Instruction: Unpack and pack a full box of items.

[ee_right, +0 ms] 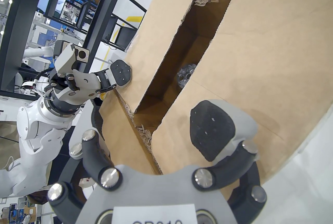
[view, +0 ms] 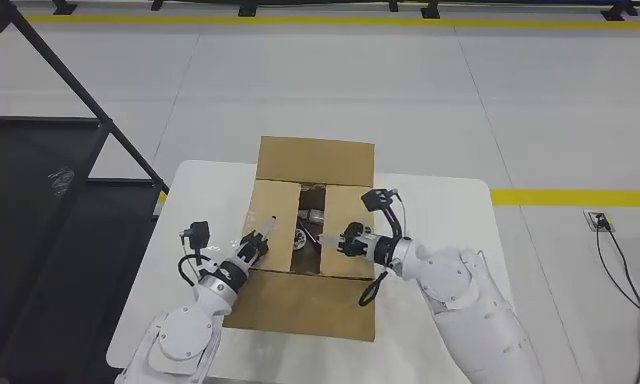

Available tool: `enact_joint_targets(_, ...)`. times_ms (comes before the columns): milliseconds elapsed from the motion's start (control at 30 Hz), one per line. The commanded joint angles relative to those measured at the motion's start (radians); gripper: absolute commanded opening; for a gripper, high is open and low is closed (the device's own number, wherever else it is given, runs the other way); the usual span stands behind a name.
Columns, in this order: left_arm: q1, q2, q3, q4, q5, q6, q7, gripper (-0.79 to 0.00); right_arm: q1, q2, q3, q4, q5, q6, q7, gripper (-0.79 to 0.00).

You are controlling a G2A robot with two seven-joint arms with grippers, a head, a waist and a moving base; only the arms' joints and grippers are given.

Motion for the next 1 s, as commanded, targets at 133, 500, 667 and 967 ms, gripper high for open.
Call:
enact_joint_targets(133,0.034,0.008,-0.111,-0.096,-0.083,-0.013,-0.02,0.0,0.011,0.005,0.009,-0.032,0.033,-0.024,-0.02,0.0)
enact_joint_targets(500,0.193,0.047,-0.463,-0.124,-0.211,-0.016,-0.288,0.0,0.034,0.005,0.011,-0.061,-0.02,0.023,-0.122,0.0)
enact_joint_targets(667,0.254,0.062,-0.524,-0.075,-0.207,-0.044,-0.428,0.0,0.015,0.004,0.01,-0.062,-0.02,0.047,-0.163,0.0)
enact_joint_targets(967,0.242,0.089,-0.497,0.009,-0.254,-0.043,-0.775,0.0,0.054,-0.009,0.038,0.048,0.047,0.085,-0.433,0.0)
